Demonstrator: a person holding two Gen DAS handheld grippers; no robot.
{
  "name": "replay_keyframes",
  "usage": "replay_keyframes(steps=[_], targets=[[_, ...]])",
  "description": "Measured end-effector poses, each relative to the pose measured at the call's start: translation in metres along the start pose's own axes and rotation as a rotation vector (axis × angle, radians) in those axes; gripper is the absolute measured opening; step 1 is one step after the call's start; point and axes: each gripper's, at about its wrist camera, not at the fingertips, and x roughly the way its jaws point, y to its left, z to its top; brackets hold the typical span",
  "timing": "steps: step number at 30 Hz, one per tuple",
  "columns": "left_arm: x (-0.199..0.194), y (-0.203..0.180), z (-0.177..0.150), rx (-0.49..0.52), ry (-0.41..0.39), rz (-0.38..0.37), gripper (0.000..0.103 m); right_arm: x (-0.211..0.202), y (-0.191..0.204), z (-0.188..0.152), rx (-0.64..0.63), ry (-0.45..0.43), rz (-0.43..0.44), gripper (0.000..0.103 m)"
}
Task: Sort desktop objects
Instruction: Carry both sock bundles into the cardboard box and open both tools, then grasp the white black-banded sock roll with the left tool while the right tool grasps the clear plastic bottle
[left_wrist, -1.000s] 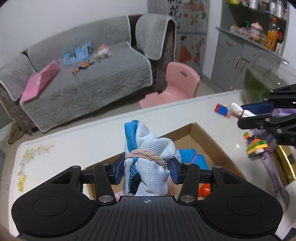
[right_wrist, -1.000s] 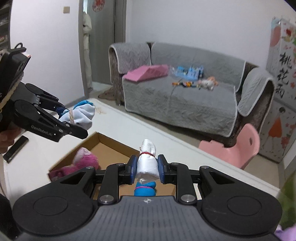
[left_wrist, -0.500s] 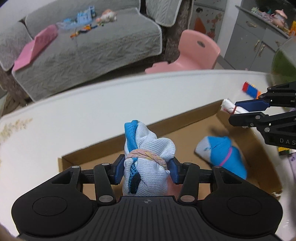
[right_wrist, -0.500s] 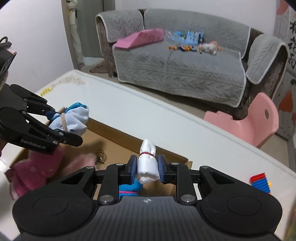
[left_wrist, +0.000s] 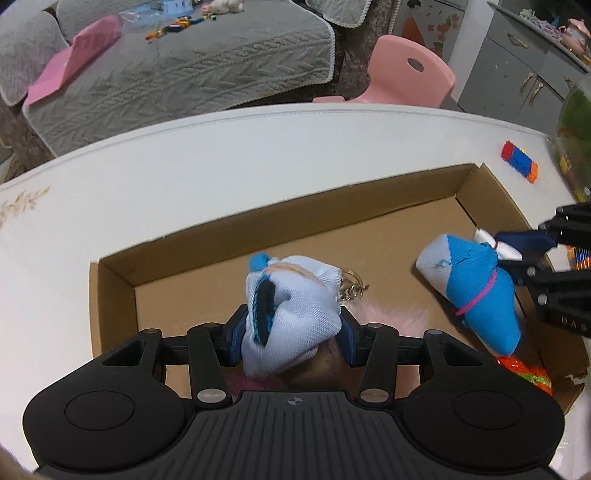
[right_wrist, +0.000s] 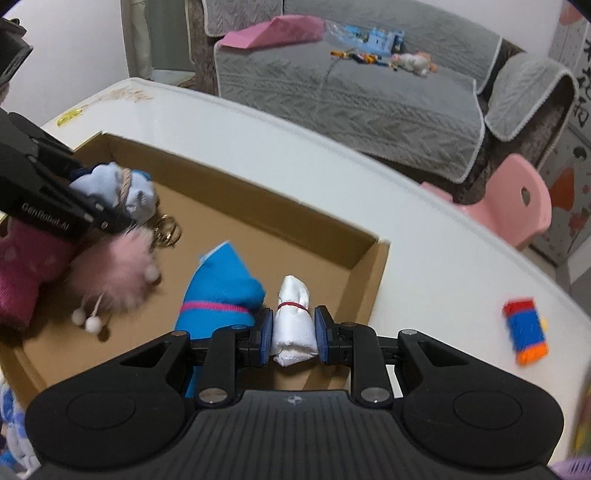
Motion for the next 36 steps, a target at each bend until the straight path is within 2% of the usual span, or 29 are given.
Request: replay_keyframes(steps=[4, 8, 14, 15, 16, 18, 22, 25, 29, 31, 32, 34, 36], targets=[[0.000, -0.008, -0.013, 0.037, 0.019, 0.032, 0.052, -0.008, 0.008, -0.014, -0.017, 0.011, -0.012, 0.022], [-0.006, -0.007, -0.020, 0.031, 0.027, 0.023, 0.050, -0.018, 0.012, -0.025, -0.013, 0.020, -0.008, 0.022], [-0.007, -0.011, -0.023, 0.041, 0.027, 0.035, 0.052, -0.030, 0.023, -0.045, -0.017, 0.019, -0.022, 0.024], [-0.008, -0.012, -0.023, 0.042, 0.022, 0.047, 0.057, -0.032, 0.024, -0.047, -0.013, 0.020, -0.021, 0.025], [-0.011, -0.013, -0.023, 0.047, 0.014, 0.057, 0.068, -0.031, 0.024, -0.046, -0.013, 0.021, -0.020, 0.025], [-0.022, -0.014, -0.021, 0.052, -0.029, 0.073, 0.081, -0.031, 0.026, -0.046, -0.025, 0.022, -0.027, 0.028], [-0.056, -0.017, -0.020, 0.069, -0.107, 0.064, 0.083, -0.038, 0.032, -0.046, -0.040, -0.002, -0.034, 0.040], [-0.086, -0.020, -0.024, 0.080, -0.169, 0.069, 0.086, -0.053, 0.032, -0.044, -0.023, -0.044, -0.036, 0.041], [-0.130, -0.017, -0.054, 0.077, -0.236, 0.051, 0.087, -0.089, 0.036, -0.047, -0.026, -0.120, -0.051, 0.055], [-0.147, -0.018, -0.077, 0.082, -0.263, 0.051, 0.092, -0.111, 0.036, -0.053, -0.040, -0.166, -0.057, 0.065], [-0.155, -0.018, -0.091, 0.082, -0.269, 0.053, 0.092, -0.125, 0.039, -0.060, -0.047, -0.189, -0.058, 0.068], [-0.165, -0.015, -0.120, 0.082, -0.271, 0.044, 0.093, -0.148, 0.048, -0.076, -0.061, -0.229, -0.060, 0.081], [-0.167, -0.014, -0.149, 0.073, -0.256, 0.046, 0.093, -0.166, 0.059, -0.100, -0.082, -0.260, -0.054, 0.084]])
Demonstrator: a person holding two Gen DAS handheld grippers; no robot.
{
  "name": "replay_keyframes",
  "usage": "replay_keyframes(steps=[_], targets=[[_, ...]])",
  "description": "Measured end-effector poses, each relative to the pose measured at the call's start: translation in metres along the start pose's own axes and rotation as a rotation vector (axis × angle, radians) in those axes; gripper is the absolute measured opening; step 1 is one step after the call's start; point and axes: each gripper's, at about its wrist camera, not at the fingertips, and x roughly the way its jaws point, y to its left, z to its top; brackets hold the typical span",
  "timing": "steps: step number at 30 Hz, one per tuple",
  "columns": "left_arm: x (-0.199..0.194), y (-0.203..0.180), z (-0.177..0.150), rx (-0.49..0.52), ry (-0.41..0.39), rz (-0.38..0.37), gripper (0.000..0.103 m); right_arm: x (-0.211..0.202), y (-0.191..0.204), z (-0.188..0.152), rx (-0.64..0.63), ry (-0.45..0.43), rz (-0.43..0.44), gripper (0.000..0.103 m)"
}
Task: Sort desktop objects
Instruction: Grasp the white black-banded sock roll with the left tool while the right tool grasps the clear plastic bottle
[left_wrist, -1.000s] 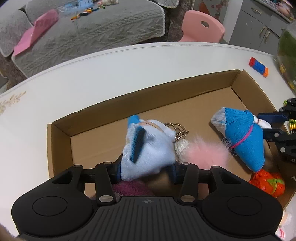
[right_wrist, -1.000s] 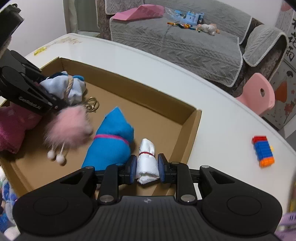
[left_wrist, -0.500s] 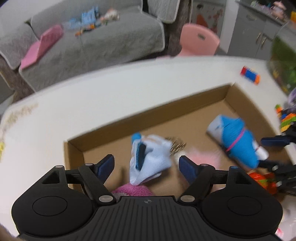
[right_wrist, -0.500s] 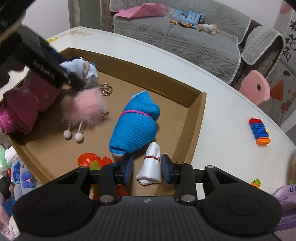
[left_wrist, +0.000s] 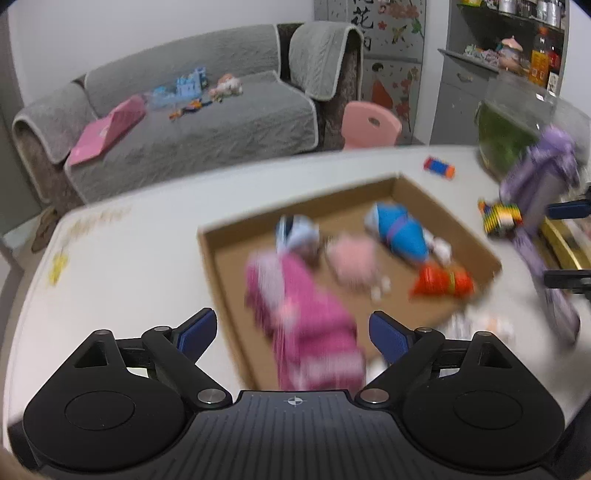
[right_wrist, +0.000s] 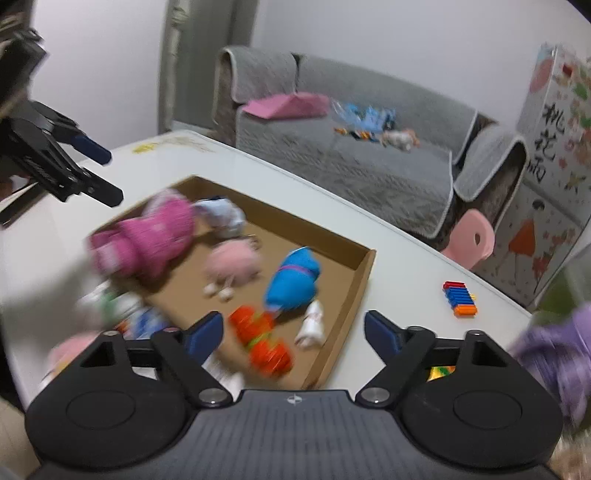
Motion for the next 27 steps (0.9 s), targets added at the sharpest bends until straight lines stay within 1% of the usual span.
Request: replay_keyframes(steps=[2, 7, 9, 13, 16, 23, 27], targets=[[-0.005, 0.001, -0.027, -0.013, 0.023, -0.010, 0.093, -0.017, 0.014, -0.020, -0.004, -0.007, 0.021, 0.085], [-0.001, -0.004, -0.081, -0.051, 0.083, -0.058, 0.093, -0.040, 0.058, -0.064, 0.019, -0.003, 0.064, 0.088], [0.005, -0.008, -0.096, -0.062, 0.104, -0.077, 0.093, -0.040, 0.075, -0.076, 0.025, 0.003, 0.069, 0.088], [0.011, -0.011, -0.117, -0.092, 0.137, -0.108, 0.092, -0.031, 0.096, -0.092, 0.034, 0.040, 0.063, 0.088], [0.013, -0.013, -0.122, -0.104, 0.141, -0.117, 0.092, -0.025, 0.100, -0.098, 0.073, 0.052, 0.085, 0.087], [0.026, -0.023, -0.110, -0.112, 0.140, -0.121, 0.092, -0.014, 0.092, -0.099, 0.145, 0.067, 0.061, 0.087], [0.040, -0.027, -0.103, -0.124, 0.149, -0.113, 0.086, -0.008, 0.094, -0.102, 0.167, 0.073, 0.059, 0.084]])
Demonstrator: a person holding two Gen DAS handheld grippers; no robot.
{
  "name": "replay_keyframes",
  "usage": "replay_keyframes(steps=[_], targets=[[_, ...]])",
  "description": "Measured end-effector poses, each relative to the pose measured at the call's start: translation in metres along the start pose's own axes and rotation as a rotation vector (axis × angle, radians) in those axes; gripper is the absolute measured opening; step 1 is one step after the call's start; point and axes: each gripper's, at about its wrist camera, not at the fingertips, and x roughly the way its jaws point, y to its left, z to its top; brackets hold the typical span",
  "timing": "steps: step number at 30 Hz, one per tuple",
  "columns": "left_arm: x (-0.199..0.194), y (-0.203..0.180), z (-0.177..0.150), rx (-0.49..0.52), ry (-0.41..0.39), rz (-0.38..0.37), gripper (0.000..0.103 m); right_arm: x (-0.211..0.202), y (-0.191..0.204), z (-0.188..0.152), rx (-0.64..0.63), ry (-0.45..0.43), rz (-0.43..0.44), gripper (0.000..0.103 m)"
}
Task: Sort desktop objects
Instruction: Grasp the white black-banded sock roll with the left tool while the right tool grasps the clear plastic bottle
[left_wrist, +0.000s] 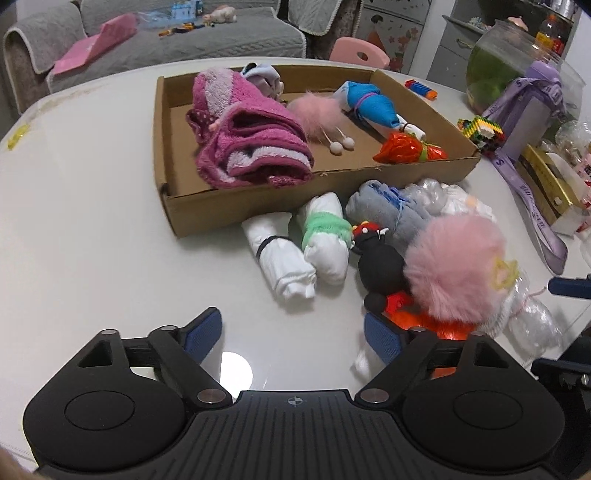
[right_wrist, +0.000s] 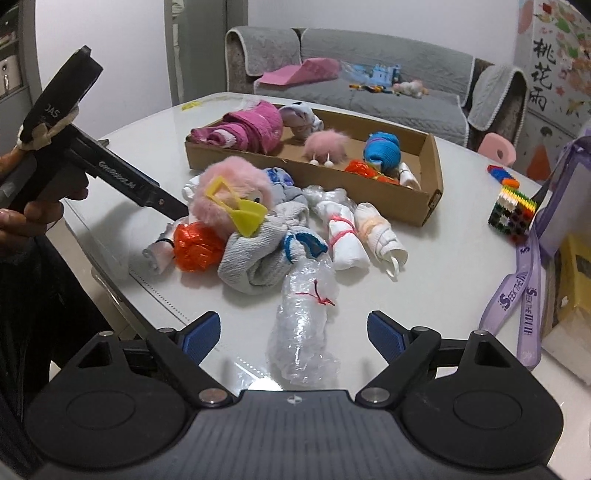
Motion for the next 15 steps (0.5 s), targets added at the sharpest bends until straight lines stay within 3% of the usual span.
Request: replay_keyframes(steps=[5, 10, 15], targets=[[0.007, -0.004, 0.007, 0.008, -0.015, 0.039, 0.086, 0.003, 0.001, -0.004, 0.018, 0.003, 0.011, 0.079], [0.012, -0.006, 0.008, 0.025, -0.037, 0.129, 0.089, 0.008, 0.002, -0.002, 0.015, 0.015, 0.022, 0.074], [0.014, -0.004, 0.007, 0.017, -0.061, 0.140, 0.092, 0.011, 0.001, -0.002, 0.025, 0.024, 0.035, 0.068]])
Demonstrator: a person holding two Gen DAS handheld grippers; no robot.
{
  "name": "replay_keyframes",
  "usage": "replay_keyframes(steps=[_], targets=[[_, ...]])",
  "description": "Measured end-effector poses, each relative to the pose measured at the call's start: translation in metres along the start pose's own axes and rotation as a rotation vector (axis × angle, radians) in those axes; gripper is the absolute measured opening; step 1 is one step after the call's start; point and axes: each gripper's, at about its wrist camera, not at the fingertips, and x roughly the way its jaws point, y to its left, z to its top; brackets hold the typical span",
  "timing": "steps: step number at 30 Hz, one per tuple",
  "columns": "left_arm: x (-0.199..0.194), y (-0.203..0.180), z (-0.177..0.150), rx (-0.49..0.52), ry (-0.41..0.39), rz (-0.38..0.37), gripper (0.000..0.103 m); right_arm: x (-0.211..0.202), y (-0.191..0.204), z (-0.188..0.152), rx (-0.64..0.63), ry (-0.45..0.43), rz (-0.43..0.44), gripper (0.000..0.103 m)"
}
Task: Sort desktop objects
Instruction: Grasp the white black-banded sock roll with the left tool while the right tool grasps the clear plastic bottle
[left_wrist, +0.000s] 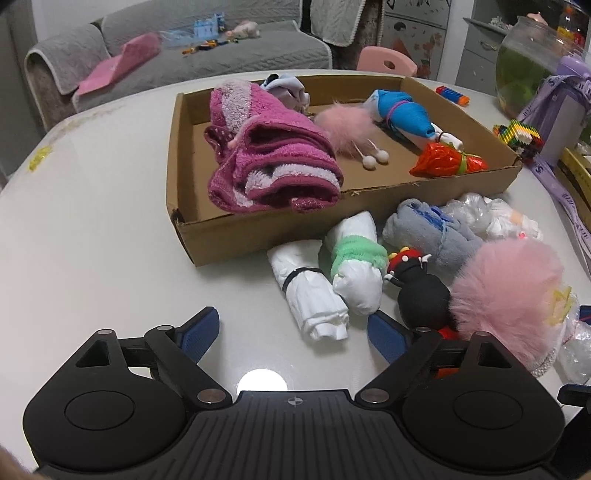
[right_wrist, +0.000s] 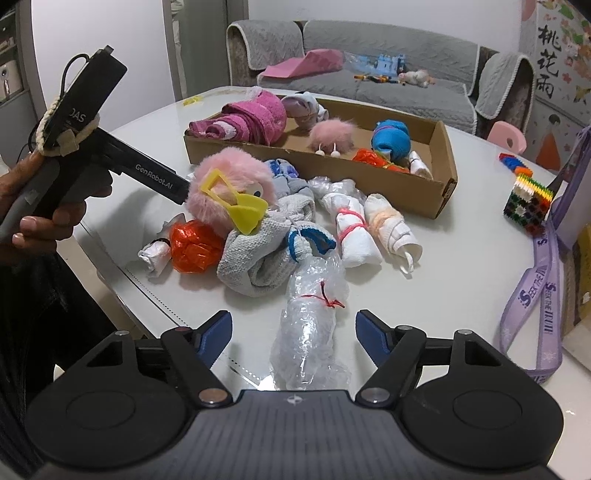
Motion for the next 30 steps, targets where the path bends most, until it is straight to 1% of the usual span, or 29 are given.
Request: replay_keyframes(steps=[3, 7, 9, 12, 15, 21, 25, 30], targets=[[0.000, 0.002, 0.000, -0.012, 0.000, 0.016, 0.091, 0.002, -0.001, -0.001, 0.009, 0.013, 0.004, 0.062], [-0.004, 0.005, -0.004, -0.026, -0.008, 0.055, 0.091, 0.001, 0.001, -0.004, 0.005, 0.016, 0.010, 0.061], [-0.003, 0.010, -0.003, -0.046, -0.006, 0.054, 0.091, 0.001, 0.001, -0.004, 0.010, 0.021, 0.010, 0.061], [-0.003, 0.014, -0.003, -0.069, -0.005, 0.058, 0.091, 0.003, 0.000, -0.005, 0.021, 0.035, 0.015, 0.056], [-0.007, 0.015, -0.007, -0.076, -0.009, 0.078, 0.090, 0.003, 0.000, -0.005, 0.017, 0.041, 0.011, 0.056], [-0.015, 0.024, -0.012, -0.107, -0.026, 0.171, 0.087, 0.002, 0.000, -0.007, 0.015, 0.041, 0.011, 0.057], [-0.011, 0.027, -0.007, -0.122, -0.020, 0.152, 0.088, 0.002, 0.000, -0.006, 0.006, 0.044, 0.010, 0.058], [-0.002, 0.015, 0.001, -0.111, -0.034, 0.120, 0.088, 0.000, 0.000, -0.007, 0.004, 0.048, 0.010, 0.058]])
